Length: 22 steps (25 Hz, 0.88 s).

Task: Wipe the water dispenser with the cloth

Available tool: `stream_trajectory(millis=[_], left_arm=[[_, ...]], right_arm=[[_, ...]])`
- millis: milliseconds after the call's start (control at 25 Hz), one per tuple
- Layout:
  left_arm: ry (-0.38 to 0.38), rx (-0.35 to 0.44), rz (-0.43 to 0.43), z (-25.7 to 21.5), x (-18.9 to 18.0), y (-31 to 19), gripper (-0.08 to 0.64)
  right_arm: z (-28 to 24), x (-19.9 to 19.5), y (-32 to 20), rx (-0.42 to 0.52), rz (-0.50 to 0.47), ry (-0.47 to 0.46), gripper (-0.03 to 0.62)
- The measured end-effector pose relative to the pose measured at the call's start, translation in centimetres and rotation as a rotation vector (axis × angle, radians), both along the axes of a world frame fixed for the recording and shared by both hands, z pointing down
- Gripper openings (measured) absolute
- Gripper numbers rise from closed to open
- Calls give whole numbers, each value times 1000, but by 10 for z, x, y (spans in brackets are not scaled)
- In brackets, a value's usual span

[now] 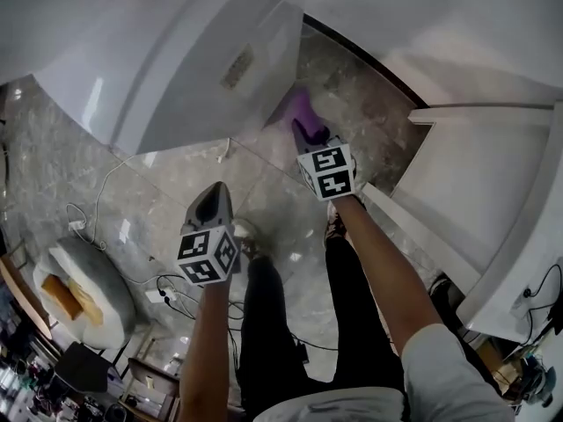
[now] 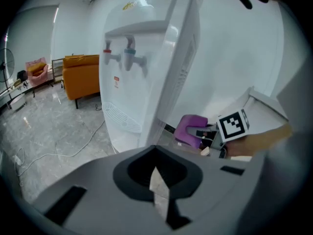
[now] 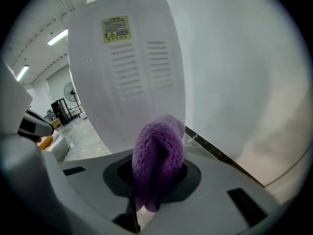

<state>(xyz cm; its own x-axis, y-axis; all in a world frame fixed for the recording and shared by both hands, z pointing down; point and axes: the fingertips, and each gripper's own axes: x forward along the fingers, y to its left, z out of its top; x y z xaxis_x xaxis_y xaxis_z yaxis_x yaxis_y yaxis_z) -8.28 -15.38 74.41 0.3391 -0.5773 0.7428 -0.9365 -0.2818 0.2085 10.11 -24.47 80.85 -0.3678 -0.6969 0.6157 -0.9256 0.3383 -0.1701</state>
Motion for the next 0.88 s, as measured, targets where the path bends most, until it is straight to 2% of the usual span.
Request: stream_trajectory(millis=[280,480,720,880], left_arm=[[1,-42,57,60,29,-15,12],[-51,-53,126,118,19,-34,12],[-63,-75,56,186,-4,-58,12],[-77,-64,50,222,-11,-71,12]], right_arm=[[52,45,-11,-65,-41,103,69],[100,60,-41,-60,-40,159,69],[177,64,-89,-71,-115,237,67],[218,58,-120,-57,-161,267,68]])
